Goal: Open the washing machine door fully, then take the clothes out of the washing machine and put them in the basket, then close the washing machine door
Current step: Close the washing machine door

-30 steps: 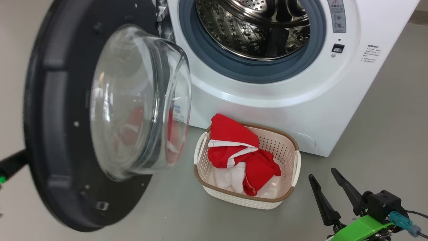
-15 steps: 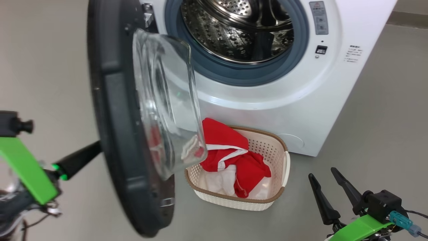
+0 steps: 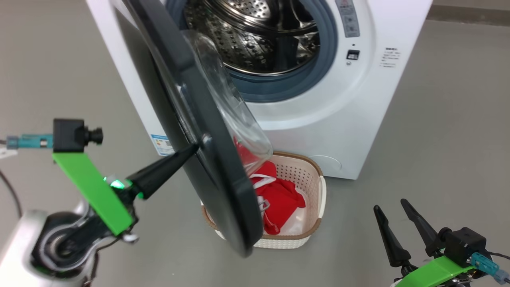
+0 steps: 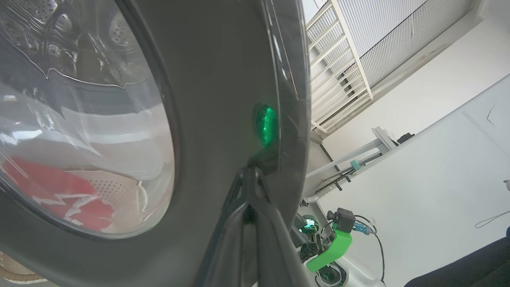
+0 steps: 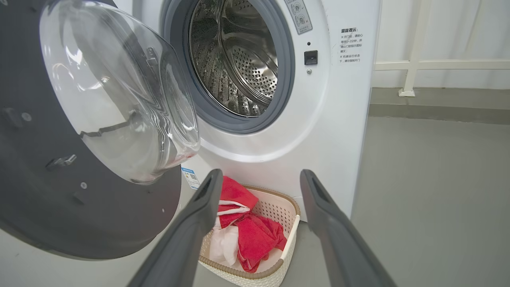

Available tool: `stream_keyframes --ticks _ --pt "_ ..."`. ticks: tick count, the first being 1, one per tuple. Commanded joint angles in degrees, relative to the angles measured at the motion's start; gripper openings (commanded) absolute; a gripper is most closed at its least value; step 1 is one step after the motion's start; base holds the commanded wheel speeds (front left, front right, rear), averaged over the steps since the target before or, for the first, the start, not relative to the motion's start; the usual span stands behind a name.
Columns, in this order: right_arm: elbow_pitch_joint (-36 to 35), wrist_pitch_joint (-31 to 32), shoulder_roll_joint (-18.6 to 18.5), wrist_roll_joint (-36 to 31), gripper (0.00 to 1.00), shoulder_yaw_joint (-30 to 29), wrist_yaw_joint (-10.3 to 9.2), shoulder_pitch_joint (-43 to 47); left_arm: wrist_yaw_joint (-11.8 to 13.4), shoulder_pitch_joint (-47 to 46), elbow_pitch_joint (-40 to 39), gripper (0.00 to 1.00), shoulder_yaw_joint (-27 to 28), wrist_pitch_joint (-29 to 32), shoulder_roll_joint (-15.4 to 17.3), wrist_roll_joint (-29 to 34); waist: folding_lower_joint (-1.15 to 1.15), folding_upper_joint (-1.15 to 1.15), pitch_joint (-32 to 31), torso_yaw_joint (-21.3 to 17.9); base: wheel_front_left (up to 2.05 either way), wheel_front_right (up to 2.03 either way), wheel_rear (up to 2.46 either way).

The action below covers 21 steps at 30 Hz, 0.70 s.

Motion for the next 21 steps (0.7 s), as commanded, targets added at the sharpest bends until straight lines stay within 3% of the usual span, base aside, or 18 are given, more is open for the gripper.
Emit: stream_keyframes --ticks 1,7,21 --pt "-1.58 -0.37 -0.51 -0.35 1.0 0.74 0.36 -0.76 -0.42 -4.07 -1.44 0.0 1.67 -1.64 0.57 1.04 0.0 0.0 0.64 -1.02 0.0 0.0 0.0" --pt "-2.01 -0.37 -0.26 -0.8 1.0 -0.22 0.36 -1.46 -0.42 -7.23 0.38 0.0 -1.24 -6.85 -2.09 3.1 0.0 0.0 1.72 -3.53 0.0 0.0 0.0" --pt "-3.19 -0.37 1.08 -1.71 1.0 -2.2 0.36 -2.89 -0.42 -15.55 7.94 0.0 -7.45 -16.21 -3.73 6.0 0.0 0.0 5.16 -9.44 0.0 0.0 0.0"
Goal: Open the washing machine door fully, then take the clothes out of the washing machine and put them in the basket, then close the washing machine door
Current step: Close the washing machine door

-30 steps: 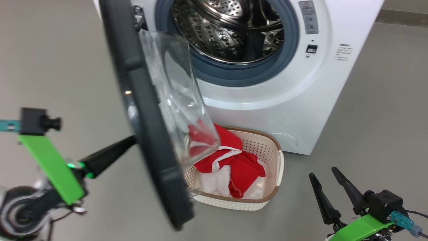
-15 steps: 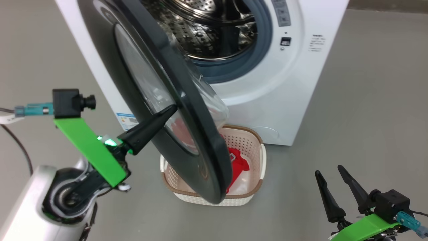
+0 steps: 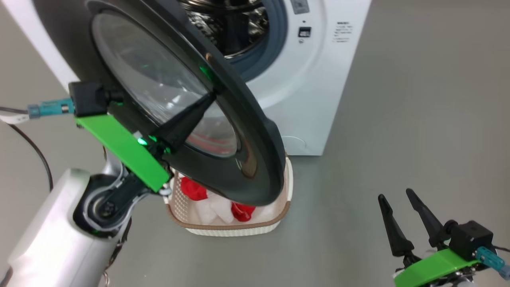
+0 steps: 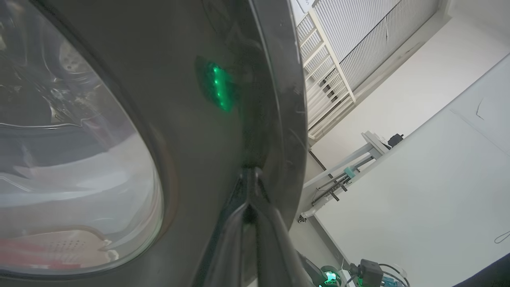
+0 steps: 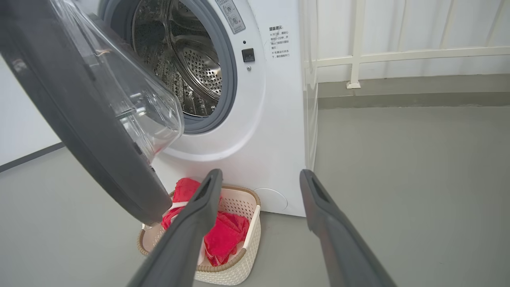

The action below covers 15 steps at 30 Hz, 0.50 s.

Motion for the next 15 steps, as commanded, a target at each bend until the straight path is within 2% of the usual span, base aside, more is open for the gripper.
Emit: stream_keyframes --ticks 1,15 --pt "-1.71 -0.37 -0.29 -0.56 1.0 0.67 0.35 -2.57 -0.41 -3.73 -0.11 0.0 1.52 -1.44 1.42 0.88 0.0 0.0 1.46 -1.87 0.0 0.0 0.0" --pt "-2.64 -0.37 1.54 -1.21 1.0 -0.77 0.35 -4.13 -0.41 -13.2 9.8 0.0 -3.89 -11.82 1.88 2.98 0.0 0.0 5.2 -6.95 0.0 0.0 0.0"
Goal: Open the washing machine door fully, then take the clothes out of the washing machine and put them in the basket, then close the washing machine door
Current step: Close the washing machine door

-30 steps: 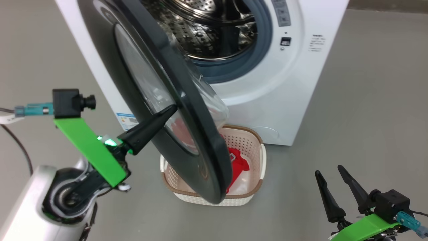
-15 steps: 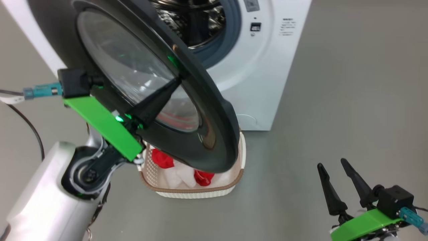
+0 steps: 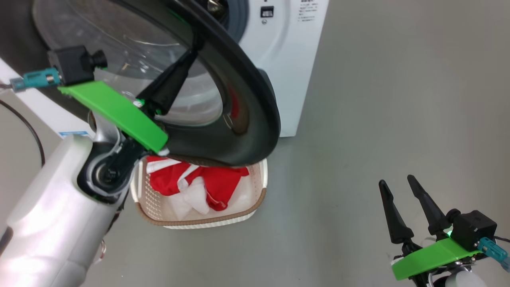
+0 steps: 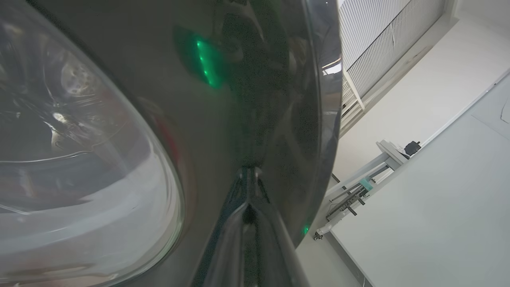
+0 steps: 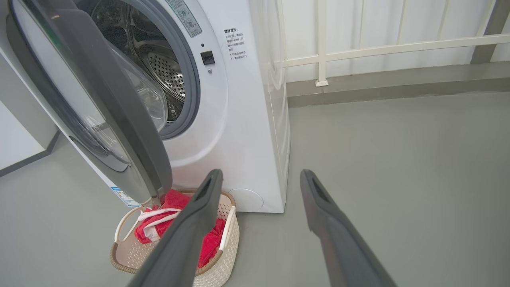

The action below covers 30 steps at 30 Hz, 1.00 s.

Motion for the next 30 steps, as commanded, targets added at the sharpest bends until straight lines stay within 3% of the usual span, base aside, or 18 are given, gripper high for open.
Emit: stream_keyframes --ticks 1,17,30 --pt "-1.66 -0.37 -0.15 -0.87 1.0 0.82 0.36 -2.11 -0.4 -3.69 0.24 0.0 1.17 -1.3 1.73 0.45 0.0 0.0 1.2 -1.29 0.0 0.0 0.0" --pt "-1.57 -0.37 1.18 -1.1 1.0 1.23 0.36 -3.62 -0.4 -10.96 8.18 0.0 -3.32 -9.79 3.0 -4.08 0.0 0.0 2.98 -4.79 0.0 0.0 0.0" --pt "-1.61 -0.37 1.31 -1.05 1.0 1.14 0.36 -3.71 -0.4 -12.81 10.63 0.0 -7.57 -13.06 4.36 -7.27 0.0 0.0 3.17 -5.78 0.0 0.0 0.0"
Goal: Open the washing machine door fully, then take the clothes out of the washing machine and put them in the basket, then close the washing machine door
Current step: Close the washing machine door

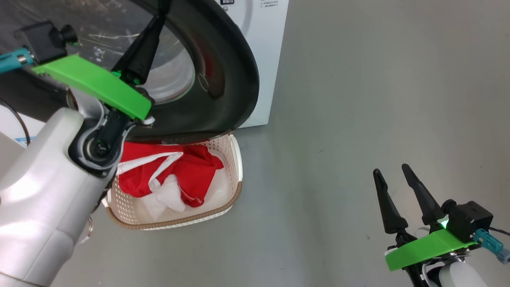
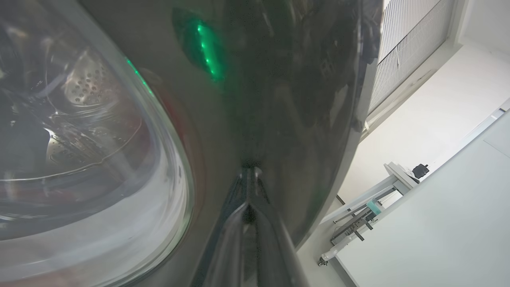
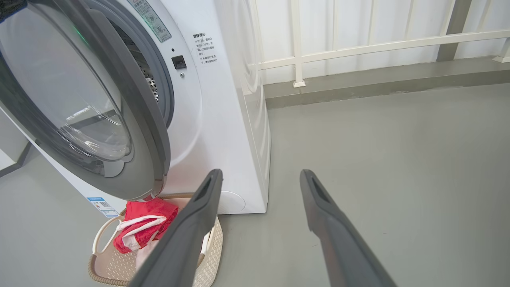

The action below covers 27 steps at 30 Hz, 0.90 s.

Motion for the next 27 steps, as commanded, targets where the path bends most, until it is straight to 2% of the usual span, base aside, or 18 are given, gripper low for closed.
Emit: stream_keyframes --ticks 1,12,13,14,15,16,17,18,22,26,27 --pt "-1.38 -0.37 -0.35 -0.66 1.0 0.92 0.35 -1.2 -0.4 -2.52 -0.85 0.0 1.39 -0.65 2.35 -0.92 0.0 0.0 -0.02 0.16 0.0 0.0 0.0" --pt "-1.13 -0.37 -0.99 -0.79 1.0 0.46 0.35 -0.6 -0.4 1.19 -1.58 0.0 -1.65 -3.48 3.38 -3.5 0.0 0.0 -1.68 2.83 0.0 0.0 0.0" --pt "-1.1 -0.37 -1.12 -0.77 1.0 0.44 0.35 -0.5 -0.4 1.94 -1.73 0.07 -1.8 -3.8 3.52 -3.85 0.0 0.0 -1.95 3.14 0.0 0.0 0.0" --pt "-1.07 -0.37 -1.25 -0.75 1.0 0.4 0.35 -0.38 -0.4 2.74 -1.93 0.2 -1.85 -4.16 3.65 -4.26 0.0 0.0 -2.24 3.47 0.0 0.0 0.0" --pt "-1.07 -0.37 -1.25 -0.75 1.0 0.4 0.35 -0.38 -0.4 2.74 -1.93 0.2 -1.85 -4.16 3.65 -4.26 0.0 0.0 -2.24 3.47 0.0 0.0 0.0" --pt "-1.07 -0.37 -1.51 -0.71 1.0 0.27 0.35 -0.1 -0.4 4.4 -2.36 0.42 -2.0 -4.84 4.05 -4.85 0.0 0.0 -2.75 4.19 0.0 0.0 0.0" --pt "-1.07 -0.37 -1.51 -0.71 1.0 0.27 0.35 -0.1 -0.4 4.4 -2.36 0.42 -2.0 -4.84 4.05 -4.85 0.0 0.0 -2.75 4.19 0.0 0.0 0.0" --pt "-1.06 -0.37 -1.64 -0.69 1.0 0.22 0.35 0.07 -0.4 5.29 -2.55 0.48 -2.07 -5.18 4.26 -5.07 0.0 0.0 -3.0 4.56 0.0 0.0 0.0" --pt "-1.02 -0.37 -2.12 -0.57 1.0 0.09 0.35 0.54 -0.4 8.79 -3.01 0.83 -2.31 -6.58 5.3 -5.29 0.0 0.0 -3.89 5.87 0.0 0.0 0.0" --pt "-0.91 -0.37 -2.46 -0.46 1.0 -0.21 0.35 1.22 -0.4 12.52 -3.53 1.0 -2.56 -7.67 6.09 -4.91 0.0 0.0 -4.93 7.15 0.0 0.0 0.0" --pt "-0.85 -0.37 -2.52 -0.43 1.0 -0.25 0.35 1.4 -0.4 13.48 -3.6 1.0 -2.61 -7.88 6.28 -4.73 0.0 0.0 -5.2 7.44 0.0 0.0 0.0"
